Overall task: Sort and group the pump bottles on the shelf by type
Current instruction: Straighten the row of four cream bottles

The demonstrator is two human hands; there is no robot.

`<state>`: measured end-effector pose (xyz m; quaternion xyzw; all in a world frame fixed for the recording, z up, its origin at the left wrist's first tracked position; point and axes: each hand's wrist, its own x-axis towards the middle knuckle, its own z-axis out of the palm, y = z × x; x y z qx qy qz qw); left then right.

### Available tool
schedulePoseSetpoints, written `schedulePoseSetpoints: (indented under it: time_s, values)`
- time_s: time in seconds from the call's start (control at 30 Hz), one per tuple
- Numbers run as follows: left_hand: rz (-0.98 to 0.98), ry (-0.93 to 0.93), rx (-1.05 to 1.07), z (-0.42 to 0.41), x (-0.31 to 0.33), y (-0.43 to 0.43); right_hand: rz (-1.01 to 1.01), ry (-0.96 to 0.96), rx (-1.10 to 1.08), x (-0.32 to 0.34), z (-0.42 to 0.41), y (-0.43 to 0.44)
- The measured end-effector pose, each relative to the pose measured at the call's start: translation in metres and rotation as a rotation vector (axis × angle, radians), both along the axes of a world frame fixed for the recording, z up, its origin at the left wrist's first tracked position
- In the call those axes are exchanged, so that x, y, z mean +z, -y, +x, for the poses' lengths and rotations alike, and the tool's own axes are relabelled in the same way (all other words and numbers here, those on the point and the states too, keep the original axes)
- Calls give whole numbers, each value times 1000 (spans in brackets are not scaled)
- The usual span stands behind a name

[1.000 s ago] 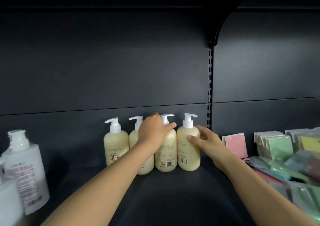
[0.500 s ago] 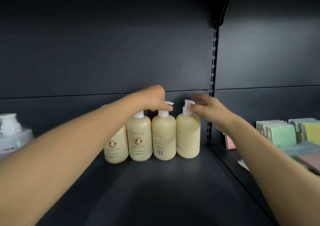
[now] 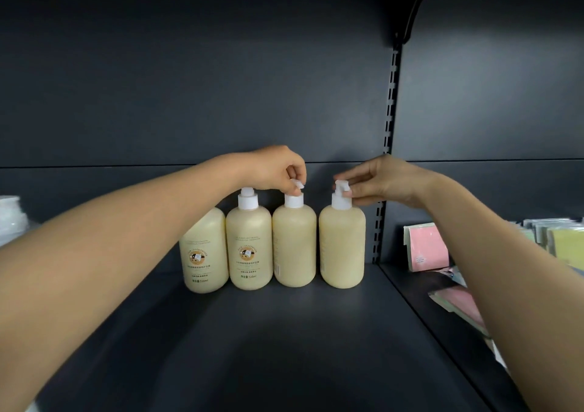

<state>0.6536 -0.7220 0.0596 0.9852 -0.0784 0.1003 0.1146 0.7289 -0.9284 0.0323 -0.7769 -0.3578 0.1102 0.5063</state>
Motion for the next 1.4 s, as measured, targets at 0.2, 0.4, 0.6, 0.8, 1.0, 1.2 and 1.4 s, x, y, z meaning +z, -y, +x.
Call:
schedulePoseSetpoints:
  time_s: [0.2,0.4,0.6,0.8,1.0,1.2,1.4]
  values:
    - [82,-130,6,-8,14,-1,99,151,-171,-15,-4,-13]
    - [106,-145,158,-3,13,11,206,88,-180,-37,-6,-13]
    - [76,-170,135,-6,15,8,182,-6,-104,-51,-6,-8]
    - [-89,-200,67,-11,16,-2,290,16,-152,-54,-11,-15]
    - [18,-204,21,-8,18,-4,401,39,-238,-58,-18,-22]
    - [24,-99,69,-2,4,4,270,13,-181,-56,-19,-15]
    - [52,-40,28,-4,1,1,312,15,-202,-55,-20,-18]
